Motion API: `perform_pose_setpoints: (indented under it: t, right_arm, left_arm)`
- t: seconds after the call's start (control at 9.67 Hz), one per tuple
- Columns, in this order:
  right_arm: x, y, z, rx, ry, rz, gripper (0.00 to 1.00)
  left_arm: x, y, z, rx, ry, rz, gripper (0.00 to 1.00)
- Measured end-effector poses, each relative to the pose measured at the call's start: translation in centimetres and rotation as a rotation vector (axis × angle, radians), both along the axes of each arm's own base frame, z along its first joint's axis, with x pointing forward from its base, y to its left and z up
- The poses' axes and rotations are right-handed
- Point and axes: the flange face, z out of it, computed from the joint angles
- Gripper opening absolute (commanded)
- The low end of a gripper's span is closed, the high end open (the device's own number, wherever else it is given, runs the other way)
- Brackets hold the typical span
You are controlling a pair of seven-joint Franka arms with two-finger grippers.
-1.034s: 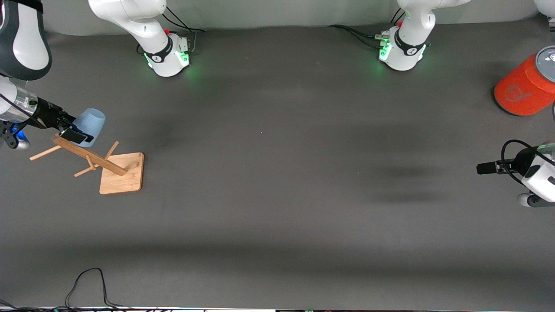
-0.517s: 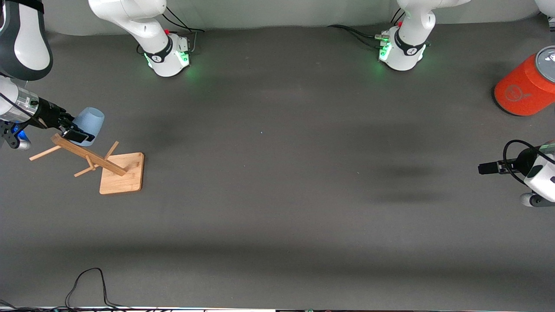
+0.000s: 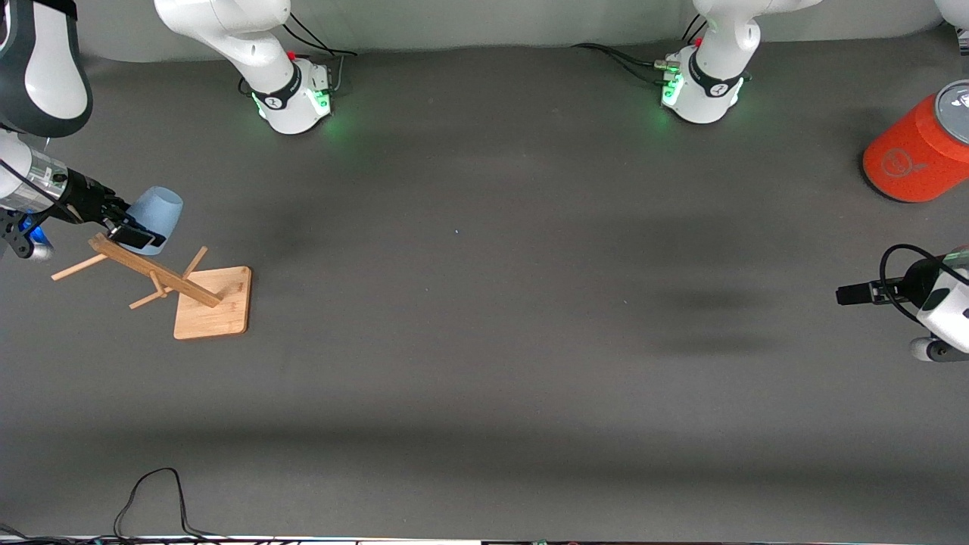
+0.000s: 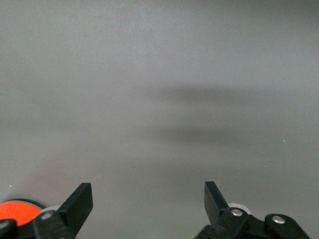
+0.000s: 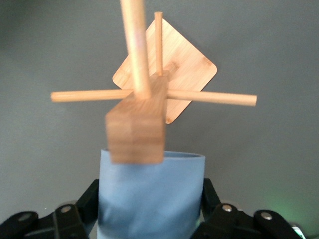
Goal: Rotate and upright cup with both arms
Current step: 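Close the right gripper on the blue cup's rim, then lift the blue cup off the peg and carry it to mid-table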
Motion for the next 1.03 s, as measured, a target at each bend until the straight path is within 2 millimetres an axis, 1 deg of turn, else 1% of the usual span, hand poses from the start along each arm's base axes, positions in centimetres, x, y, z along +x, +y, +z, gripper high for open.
perform_pose_setpoints:
  t: [0.21, 0.52, 0.62, 0.72, 0.83, 0.93, 1.03]
  right_arm:
    - [-0.6, 2.7, 1.8, 0.006, 0.002, -0.009, 0.39]
    - [-2.2, 5.5, 4.4, 0.017, 0.026, -0.035, 0.39]
    - [-2.8, 6.8, 5.3, 0.017, 0.031, -0.05, 0.39]
    - [-3.2, 8.7, 6.1, 0.016, 0.035, -0.074, 0.39]
    - [-3.6, 11.2, 6.9, 0.013, 0.033, -0.105, 0.39]
    - [-4.0, 14.5, 7.3, 0.007, 0.038, -0.138, 0.39]
    - [-4.5, 18.1, 7.5, -0.003, 0.047, -0.175, 0.39]
  left_arm:
    - [0.1, 0.0, 0.2, 0.0, -0.005, 0.0, 1.0]
    - [0.2, 0.1, 0.6, 0.001, -0.016, 0.0, 1.0]
    - [0.3, 0.1, 1.0, 0.002, -0.025, 0.0, 1.0]
    - [0.4, 0.1, 1.3, 0.003, -0.031, 0.0, 1.0]
    - [0.5, 0.1, 1.5, 0.003, -0.036, 0.0, 1.0]
    - [0.6, 0.1, 1.8, 0.004, -0.042, 0.0, 1.0]
    - [0.7, 0.1, 1.9, 0.004, -0.046, -0.001, 1.0]
